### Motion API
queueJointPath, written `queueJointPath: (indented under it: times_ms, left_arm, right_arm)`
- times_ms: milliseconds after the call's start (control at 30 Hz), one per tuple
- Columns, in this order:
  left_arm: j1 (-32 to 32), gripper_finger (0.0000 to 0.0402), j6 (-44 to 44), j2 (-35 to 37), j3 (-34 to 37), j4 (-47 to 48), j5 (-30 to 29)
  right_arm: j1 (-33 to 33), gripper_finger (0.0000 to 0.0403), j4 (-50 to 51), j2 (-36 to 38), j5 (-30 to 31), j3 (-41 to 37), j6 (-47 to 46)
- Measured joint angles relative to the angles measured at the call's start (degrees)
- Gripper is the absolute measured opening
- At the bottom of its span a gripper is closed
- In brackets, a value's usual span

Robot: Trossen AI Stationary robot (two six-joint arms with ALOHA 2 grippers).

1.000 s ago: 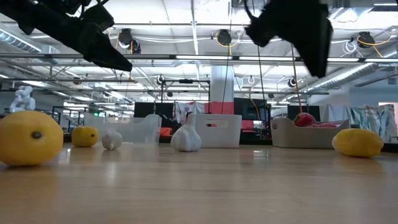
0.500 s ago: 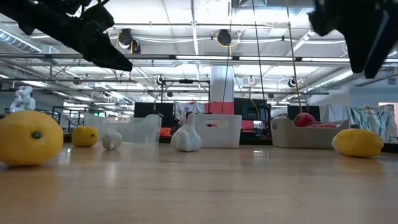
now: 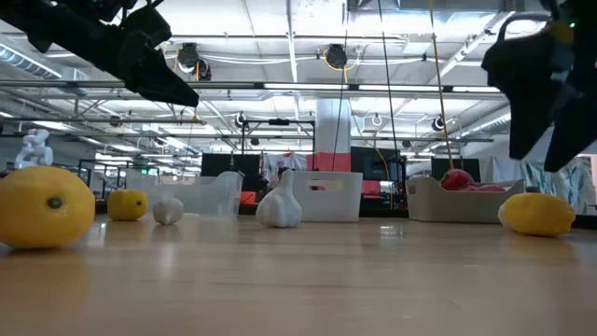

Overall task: Sort produce into baskets
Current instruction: Put the yellow lemon into the white bin

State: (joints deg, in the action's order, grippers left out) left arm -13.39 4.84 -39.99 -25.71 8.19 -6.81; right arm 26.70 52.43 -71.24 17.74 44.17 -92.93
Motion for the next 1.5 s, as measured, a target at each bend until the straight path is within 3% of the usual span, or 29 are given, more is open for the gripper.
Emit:
queueJointPath:
  times_ms: [667, 867, 1200, 1500]
  left_arm:
    - [0.0, 0.0255, -0.07, 0.0, 0.0, 0.02, 0.02]
    - [0.0, 0.0255, -0.07, 0.0, 0.0, -0.01, 0.16]
    - [0.0, 0.0255, -0.09, -0.02, 0.0, -0.05, 0.24]
    - [0.0, 0.0255, -0.09, -0.02, 0.0, -0.11, 0.24]
  right_arm:
    - [-1.62, 0.0286, -1.94, -19.9, 2.27, -0.09, 2.54]
    - [-2.42, 0.0279, -1.94, -22.21, 2.46, 0.24, 2.54]
    - [-3.49, 0.0215, -2.12, -21.77, 2.73, 0.67, 3.34]
    - [-3.9, 0.0151, -1.12, -21.95, 2.95, 6.11, 7.52]
